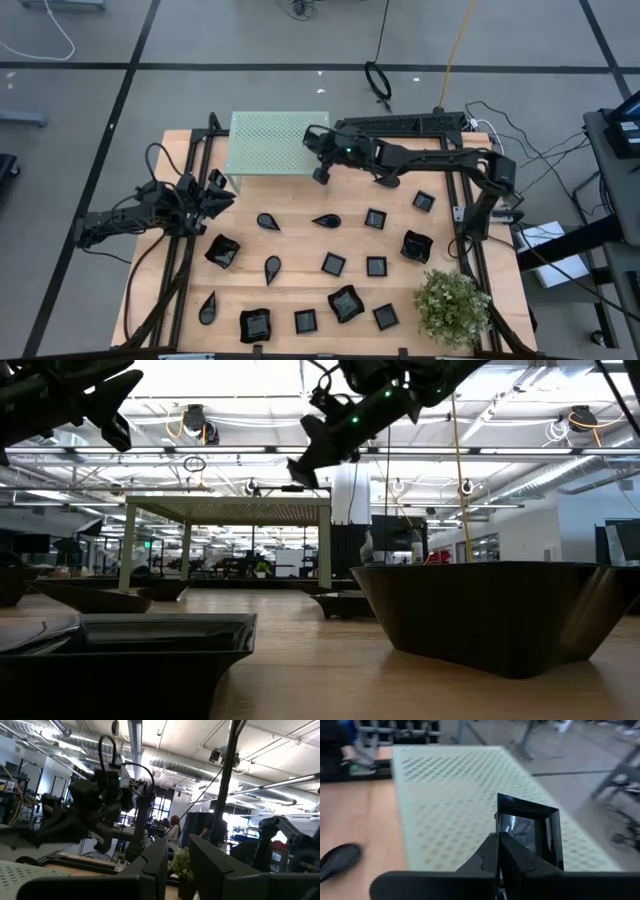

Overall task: Pick & Place Mini shaped plates
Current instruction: Put the square plate on the shelf

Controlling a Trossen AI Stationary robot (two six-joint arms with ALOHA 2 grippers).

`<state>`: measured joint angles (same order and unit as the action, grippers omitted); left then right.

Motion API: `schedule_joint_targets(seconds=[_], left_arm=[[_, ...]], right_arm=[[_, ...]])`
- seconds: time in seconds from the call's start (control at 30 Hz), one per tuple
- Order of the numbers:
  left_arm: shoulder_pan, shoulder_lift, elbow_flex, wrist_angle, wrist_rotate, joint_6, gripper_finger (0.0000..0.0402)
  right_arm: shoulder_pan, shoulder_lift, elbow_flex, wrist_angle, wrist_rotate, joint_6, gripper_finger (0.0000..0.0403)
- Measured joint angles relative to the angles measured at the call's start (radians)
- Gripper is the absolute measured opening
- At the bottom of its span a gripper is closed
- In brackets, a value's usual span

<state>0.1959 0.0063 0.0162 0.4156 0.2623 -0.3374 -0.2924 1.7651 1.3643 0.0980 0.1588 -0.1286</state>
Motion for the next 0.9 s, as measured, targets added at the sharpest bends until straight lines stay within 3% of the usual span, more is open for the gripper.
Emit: schedule_joint_targets(seconds=[0.13,0.53,0.9], left_arm=[[0.0,0.0,0.0,0.0,0.0,0.0,0.0081],[0.0,0.0,0.0,-0.001,0.0,0.0,0.0081],[0.0,0.0,0.0,-0.001,0.0,0.0,0.0081]], right_arm=[[0.0,0.041,0.001,0.01,-0.059,0.0,0.0],[-0.002,0.07,0.001,0.066,-0.001,-0.137,0.0001],[-0.043,0.07,0.001,0.051,-0.003,-0.149,0.0038]])
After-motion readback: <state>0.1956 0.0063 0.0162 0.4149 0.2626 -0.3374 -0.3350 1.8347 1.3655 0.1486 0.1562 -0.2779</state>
